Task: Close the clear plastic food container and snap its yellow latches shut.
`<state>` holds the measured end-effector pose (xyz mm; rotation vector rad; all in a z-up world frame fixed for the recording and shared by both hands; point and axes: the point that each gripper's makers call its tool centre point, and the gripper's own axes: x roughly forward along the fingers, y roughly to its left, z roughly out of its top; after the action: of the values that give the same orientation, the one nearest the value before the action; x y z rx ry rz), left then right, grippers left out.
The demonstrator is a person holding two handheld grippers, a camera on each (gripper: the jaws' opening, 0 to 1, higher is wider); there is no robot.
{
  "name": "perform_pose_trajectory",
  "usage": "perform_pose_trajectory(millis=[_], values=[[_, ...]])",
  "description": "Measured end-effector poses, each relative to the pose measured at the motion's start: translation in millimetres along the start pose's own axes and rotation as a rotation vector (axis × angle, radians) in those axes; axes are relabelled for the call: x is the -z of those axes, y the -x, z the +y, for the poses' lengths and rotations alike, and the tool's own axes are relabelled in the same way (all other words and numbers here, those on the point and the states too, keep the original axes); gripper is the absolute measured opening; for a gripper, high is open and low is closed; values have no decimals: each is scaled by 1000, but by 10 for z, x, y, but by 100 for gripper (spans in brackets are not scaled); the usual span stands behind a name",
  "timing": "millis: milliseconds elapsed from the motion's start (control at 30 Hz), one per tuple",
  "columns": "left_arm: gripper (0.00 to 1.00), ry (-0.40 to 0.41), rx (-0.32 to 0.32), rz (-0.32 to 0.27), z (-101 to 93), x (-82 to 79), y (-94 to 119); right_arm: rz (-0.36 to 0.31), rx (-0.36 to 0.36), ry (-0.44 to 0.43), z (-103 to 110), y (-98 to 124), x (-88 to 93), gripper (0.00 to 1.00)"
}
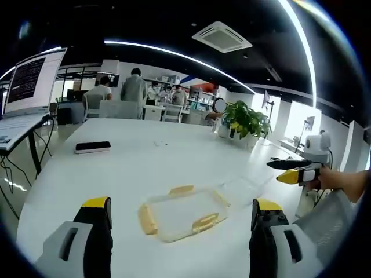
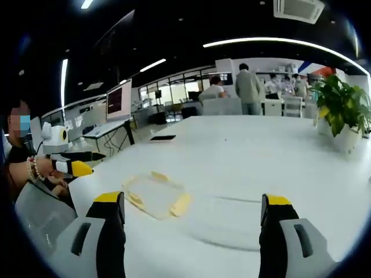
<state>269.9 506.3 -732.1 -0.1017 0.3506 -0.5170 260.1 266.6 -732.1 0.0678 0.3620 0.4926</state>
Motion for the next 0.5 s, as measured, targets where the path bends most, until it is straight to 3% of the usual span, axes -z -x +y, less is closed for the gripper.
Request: perform_pose_trajectory(millis=[500], values=[[99, 20, -1, -15, 6, -34, 26, 14, 0, -4, 2, 6, 25, 94]])
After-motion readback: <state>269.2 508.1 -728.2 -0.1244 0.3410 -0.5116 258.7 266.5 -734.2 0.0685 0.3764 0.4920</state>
